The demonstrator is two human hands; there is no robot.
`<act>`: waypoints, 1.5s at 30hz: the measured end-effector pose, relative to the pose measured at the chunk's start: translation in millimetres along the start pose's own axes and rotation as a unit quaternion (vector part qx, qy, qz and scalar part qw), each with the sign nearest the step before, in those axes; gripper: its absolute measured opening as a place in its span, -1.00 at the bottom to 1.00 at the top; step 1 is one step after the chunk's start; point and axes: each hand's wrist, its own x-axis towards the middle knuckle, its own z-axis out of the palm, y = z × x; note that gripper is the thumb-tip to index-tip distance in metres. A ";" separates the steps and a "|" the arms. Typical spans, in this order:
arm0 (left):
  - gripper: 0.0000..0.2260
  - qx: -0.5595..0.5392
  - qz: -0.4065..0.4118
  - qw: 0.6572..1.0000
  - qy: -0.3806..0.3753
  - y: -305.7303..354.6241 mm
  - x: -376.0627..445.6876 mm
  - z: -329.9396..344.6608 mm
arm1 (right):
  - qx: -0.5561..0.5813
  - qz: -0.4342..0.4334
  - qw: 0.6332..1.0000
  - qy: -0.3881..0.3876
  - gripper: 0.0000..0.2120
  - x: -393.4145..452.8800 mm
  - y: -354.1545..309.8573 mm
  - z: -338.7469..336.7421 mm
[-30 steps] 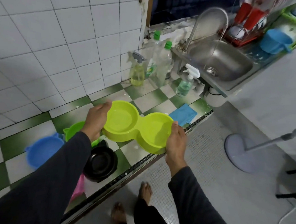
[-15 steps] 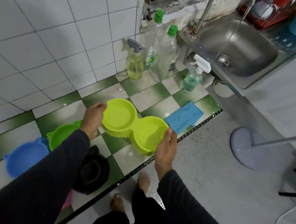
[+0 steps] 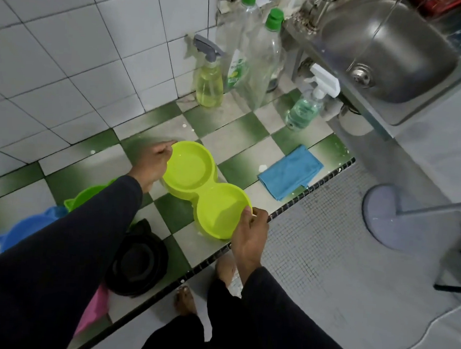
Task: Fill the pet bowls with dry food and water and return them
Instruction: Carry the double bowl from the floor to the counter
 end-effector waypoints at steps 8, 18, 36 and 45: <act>-0.73 0.032 -0.013 0.999 0.028 -6.7 6.5 8.9 | -0.077 0.003 0.997 -0.012 -0.68 6.9 11.3 -5.2; -0.63 0.041 -0.036 0.998 -0.008 -21.9 8.4 8.6 | -0.080 0.000 0.996 -0.024 -0.74 7.7 15.6 -6.8; -0.55 0.071 -0.033 0.997 -0.012 -37.4 12.9 8.5 | -0.110 0.017 0.991 -0.073 -0.69 17.3 8.4 -10.1; -0.55 0.094 -0.036 0.995 -0.014 -35.5 13.1 8.6 | -0.127 0.024 0.989 -0.078 -0.70 18.1 4.6 -9.3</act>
